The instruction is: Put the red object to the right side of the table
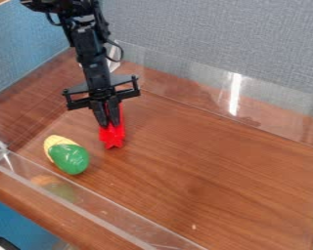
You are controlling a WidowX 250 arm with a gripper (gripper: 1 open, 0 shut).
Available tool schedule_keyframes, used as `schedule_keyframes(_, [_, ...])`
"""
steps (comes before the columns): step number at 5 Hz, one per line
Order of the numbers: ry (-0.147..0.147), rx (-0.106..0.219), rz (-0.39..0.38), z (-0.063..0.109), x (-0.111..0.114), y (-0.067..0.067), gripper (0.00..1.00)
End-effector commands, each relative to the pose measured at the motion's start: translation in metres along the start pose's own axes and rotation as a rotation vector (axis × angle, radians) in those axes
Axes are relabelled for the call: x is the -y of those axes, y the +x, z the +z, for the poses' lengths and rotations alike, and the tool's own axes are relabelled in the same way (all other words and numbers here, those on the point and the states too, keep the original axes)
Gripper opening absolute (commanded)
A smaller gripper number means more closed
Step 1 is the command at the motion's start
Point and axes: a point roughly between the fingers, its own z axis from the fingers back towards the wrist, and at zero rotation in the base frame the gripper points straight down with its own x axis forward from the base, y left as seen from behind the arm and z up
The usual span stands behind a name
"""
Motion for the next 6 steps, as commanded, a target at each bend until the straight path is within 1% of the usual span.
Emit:
schedule_keyframes(1, [-0.028,0.076,-0.015,0.036,0.008,0.002,0.0])
schedule_keyframes(2, [-0.047,0.086,-0.032,0.055,0.015,-0.004,0.0])
schedule_keyframes(3, [-0.08,0.104,-0.056,0.073,0.024,-0.006,0.0])
schedule_keyframes(4, [-0.112,0.113,-0.094,0.088,0.036,-0.012,0.0])
schedule_keyframes(5, [-0.127,0.094,-0.157,0.102,0.05,-0.043,0.0])
schedule_keyframes(6, [-0.147,0.068,-0.274,0.1,0.076,-0.072,0.0])
